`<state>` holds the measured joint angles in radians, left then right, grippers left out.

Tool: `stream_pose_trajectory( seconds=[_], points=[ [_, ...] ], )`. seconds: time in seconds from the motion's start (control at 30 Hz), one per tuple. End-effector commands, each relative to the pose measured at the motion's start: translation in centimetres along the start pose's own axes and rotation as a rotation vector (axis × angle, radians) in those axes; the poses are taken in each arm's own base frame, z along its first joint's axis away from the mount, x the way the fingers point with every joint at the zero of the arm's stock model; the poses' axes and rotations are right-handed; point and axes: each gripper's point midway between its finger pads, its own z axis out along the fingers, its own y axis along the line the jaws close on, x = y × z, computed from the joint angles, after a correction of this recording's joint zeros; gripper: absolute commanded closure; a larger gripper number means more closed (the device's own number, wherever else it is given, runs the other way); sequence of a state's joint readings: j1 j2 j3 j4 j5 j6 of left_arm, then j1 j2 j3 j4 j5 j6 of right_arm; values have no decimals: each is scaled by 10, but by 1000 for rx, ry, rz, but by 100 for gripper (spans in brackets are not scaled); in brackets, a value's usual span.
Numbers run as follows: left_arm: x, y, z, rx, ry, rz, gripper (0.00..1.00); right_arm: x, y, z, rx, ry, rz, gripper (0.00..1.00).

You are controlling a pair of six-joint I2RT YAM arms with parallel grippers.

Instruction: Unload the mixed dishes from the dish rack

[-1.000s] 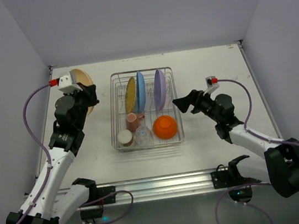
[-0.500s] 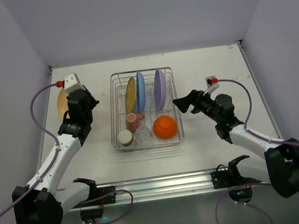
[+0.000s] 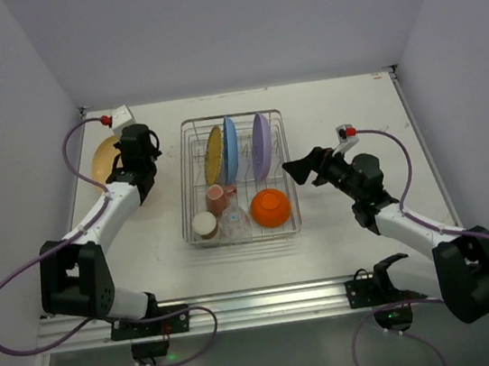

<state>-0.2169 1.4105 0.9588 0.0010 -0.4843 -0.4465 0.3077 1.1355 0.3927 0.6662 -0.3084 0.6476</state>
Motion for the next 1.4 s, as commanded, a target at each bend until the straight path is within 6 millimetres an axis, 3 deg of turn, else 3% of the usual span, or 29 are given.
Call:
stream_pose_trajectory(
  seconds=[0.0,0.63,0.83,1.37],
  points=[
    [-41,-4,16,-18,-107,-37,100,-18,18,3,-61,-40,-43,1],
    [-8,-16,94,-88,-9,-3,100,-19,18,4,-61,-36,-50,1],
    [-8,-12,112,-105,22,13,100,-18,20,5,-67,-31,-47,1],
    [27,-4,122,-128,96,12,100,-17,22,5,-79,-22,-38,1]
  ],
)
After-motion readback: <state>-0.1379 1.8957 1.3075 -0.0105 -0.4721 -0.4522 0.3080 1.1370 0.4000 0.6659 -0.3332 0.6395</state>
